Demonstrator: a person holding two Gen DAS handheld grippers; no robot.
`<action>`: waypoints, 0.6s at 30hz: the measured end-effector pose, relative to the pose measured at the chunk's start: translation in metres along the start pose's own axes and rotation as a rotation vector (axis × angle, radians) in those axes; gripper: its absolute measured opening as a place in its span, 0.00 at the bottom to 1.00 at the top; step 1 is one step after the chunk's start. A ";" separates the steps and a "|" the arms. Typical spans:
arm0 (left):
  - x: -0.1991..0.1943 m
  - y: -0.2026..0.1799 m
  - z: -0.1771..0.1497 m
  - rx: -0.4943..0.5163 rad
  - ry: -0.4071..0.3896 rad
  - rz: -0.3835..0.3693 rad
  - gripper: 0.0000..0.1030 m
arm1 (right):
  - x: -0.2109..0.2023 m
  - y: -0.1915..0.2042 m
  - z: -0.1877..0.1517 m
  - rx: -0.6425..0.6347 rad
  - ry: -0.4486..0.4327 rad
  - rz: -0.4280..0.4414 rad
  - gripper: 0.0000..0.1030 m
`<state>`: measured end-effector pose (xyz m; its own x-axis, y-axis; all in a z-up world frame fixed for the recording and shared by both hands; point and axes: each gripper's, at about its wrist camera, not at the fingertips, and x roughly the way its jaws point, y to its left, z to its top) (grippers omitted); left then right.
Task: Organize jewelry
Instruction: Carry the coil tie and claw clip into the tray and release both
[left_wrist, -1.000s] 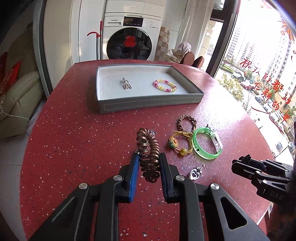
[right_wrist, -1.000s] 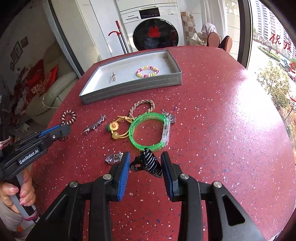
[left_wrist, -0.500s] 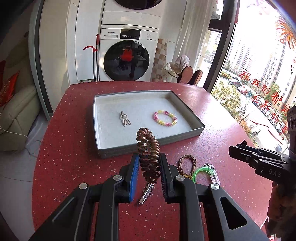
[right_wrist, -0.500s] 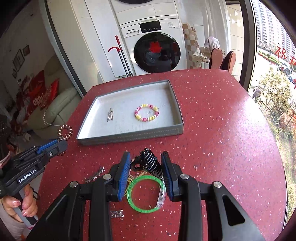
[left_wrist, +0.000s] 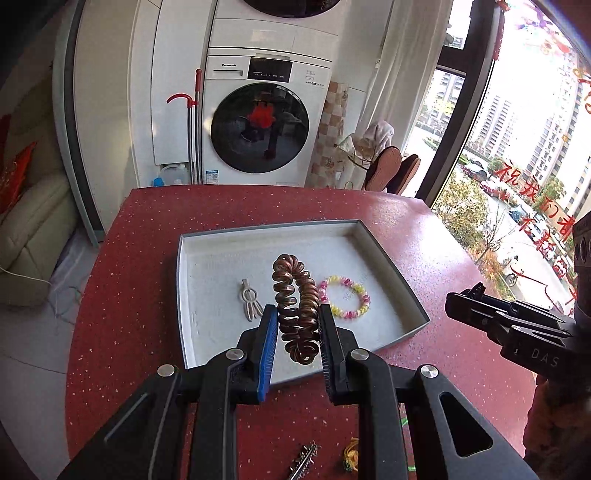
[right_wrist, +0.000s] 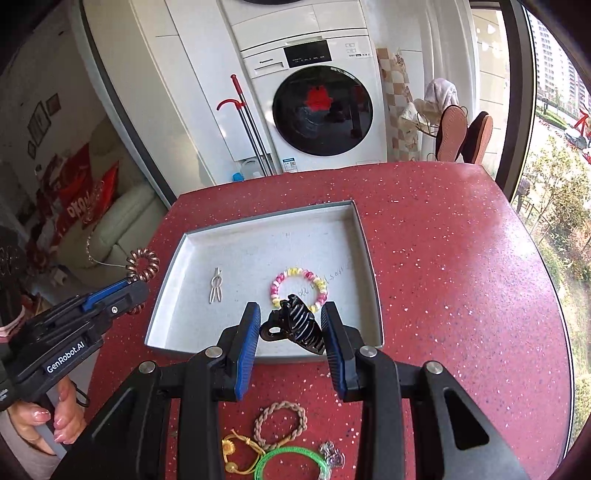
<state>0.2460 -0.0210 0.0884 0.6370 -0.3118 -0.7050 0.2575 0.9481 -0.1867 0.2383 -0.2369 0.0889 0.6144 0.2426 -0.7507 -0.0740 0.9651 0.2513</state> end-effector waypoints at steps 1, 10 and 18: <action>0.005 -0.001 0.005 0.003 0.000 0.010 0.39 | 0.006 -0.003 0.005 0.010 0.006 0.004 0.36; 0.066 0.006 0.036 0.013 0.037 0.072 0.39 | 0.069 -0.019 0.034 0.055 0.057 0.005 0.36; 0.126 0.014 0.035 0.023 0.104 0.121 0.39 | 0.121 -0.030 0.041 0.078 0.097 -0.017 0.36</action>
<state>0.3548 -0.0490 0.0211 0.5860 -0.1865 -0.7885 0.2012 0.9762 -0.0814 0.3475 -0.2407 0.0157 0.5361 0.2379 -0.8100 -0.0001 0.9595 0.2817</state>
